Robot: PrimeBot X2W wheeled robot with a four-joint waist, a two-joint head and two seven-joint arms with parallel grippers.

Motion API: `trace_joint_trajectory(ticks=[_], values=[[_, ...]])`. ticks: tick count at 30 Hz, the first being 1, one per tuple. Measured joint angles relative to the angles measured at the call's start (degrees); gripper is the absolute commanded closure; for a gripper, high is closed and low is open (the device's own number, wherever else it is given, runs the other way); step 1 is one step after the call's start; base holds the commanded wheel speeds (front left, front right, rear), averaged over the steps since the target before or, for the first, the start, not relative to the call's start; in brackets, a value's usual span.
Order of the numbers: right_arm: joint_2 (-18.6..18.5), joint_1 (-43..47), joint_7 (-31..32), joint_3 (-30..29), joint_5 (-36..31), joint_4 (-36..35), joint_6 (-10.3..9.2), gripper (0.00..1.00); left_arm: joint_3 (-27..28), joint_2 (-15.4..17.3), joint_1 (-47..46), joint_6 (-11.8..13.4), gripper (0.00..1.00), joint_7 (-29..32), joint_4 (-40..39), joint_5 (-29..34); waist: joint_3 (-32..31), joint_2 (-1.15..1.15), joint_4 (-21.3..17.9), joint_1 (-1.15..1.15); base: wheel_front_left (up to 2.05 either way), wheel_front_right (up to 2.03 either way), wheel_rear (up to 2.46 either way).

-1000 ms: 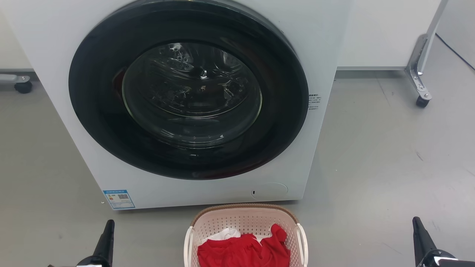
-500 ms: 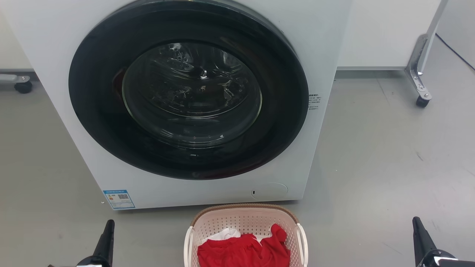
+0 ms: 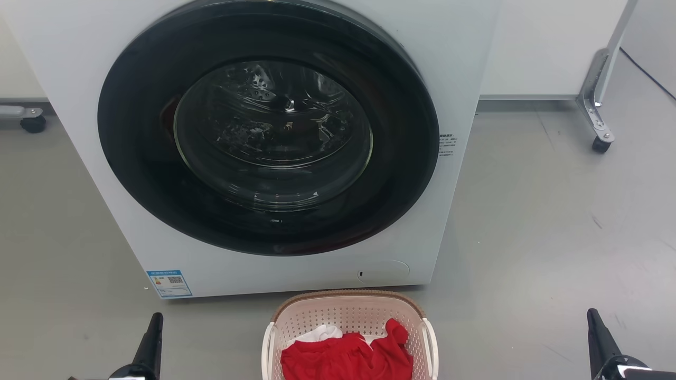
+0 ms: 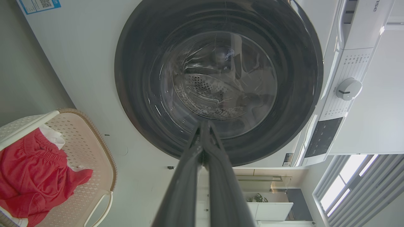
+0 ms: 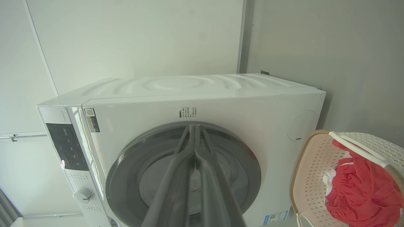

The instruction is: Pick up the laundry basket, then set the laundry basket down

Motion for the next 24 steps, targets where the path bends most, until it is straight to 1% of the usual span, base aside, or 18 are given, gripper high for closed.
trace_joint_trajectory(ticks=[24], values=[[0.01, 0.00, 0.00, 0.01, 0.00, -0.01, 0.00, 1.00, 0.00, 0.00, 0.00, 0.00, 1.00, 0.00, -0.01, 0.00, 0.01, 0.00, 0.00, 0.00, 0.00, 0.00, 0.00]])
